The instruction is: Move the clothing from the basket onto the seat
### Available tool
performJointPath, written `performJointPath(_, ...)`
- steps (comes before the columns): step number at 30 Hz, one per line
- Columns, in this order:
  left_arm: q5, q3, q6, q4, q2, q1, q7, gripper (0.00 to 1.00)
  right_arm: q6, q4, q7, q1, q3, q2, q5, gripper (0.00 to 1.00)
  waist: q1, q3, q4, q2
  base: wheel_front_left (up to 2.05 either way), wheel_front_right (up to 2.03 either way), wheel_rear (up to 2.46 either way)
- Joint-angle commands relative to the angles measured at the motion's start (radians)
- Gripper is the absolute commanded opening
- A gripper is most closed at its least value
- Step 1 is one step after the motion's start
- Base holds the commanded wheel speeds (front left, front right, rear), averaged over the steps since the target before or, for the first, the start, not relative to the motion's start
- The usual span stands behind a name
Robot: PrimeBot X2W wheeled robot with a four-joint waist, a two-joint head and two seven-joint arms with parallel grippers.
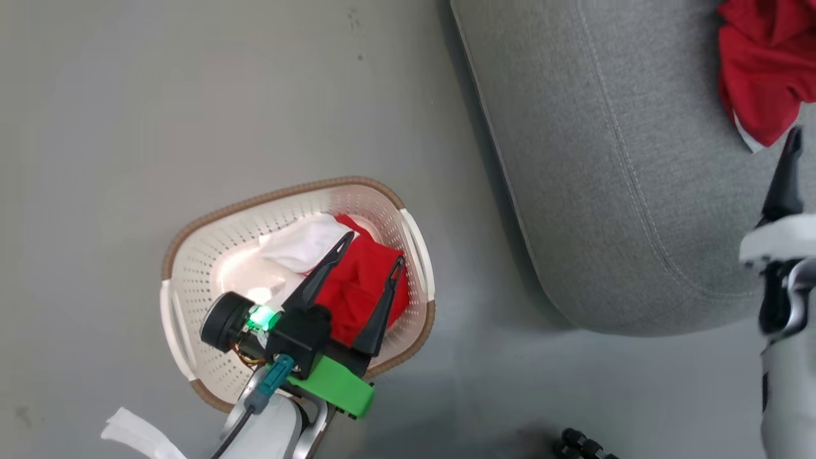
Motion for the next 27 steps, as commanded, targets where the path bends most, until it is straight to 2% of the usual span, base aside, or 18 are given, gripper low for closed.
performJointPath(1, -0.02, 0.012, -0.003, 0.006, -0.011, 0.022, -0.004, 1.0, -0.001, -0.025, -0.003, 0.06, 0.019, 0.012, 0.008, 1.0, 0.0, -0.106, 0.047, 0.0, 0.0, 0.0, 0.0)
performJointPath(4, -0.03, 0.033, -0.004, 0.024, -0.029, 0.045, -0.004, 1.0, -0.001, -0.068, -0.003, 0.154, 0.083, 0.035, 0.011, 1.0, 0.0, -0.168, 0.081, 0.0, 0.0, 0.0, 0.0)
performJointPath(11, -0.075, 0.099, 0.011, 0.069, -0.071, 0.114, -0.003, 1.0, -0.001, -0.103, -0.003, 0.342, 0.348, 0.062, 0.05, 1.0, 0.0, -0.323, 0.18, 0.0, 0.0, 0.0, 0.0)
performJointPath(18, -0.129, 0.179, 0.069, 0.125, -0.083, 0.199, -0.003, 1.0, -0.001, -0.152, -0.003, 0.468, 0.537, 0.084, 0.11, 1.0, 0.0, -0.482, 0.274, 0.0, 0.0, 0.0, 0.0)
performJointPath(21, -0.157, 0.201, 0.082, 0.114, -0.085, 0.239, -0.003, 1.0, -0.001, -0.185, -0.003, 0.503, 0.586, 0.078, 0.099, 1.0, 0.0, -0.527, 0.294, 0.0, 0.0, 0.0, 0.0)
performJointPath(27, -0.175, 0.24, 0.106, 0.061, -0.085, 0.305, -0.003, 1.0, -0.001, -0.293, -0.003, 0.57, 0.593, 0.072, 0.09, 1.0, 0.0, -0.591, 0.321, 0.0, 0.0, 0.0, 0.0)
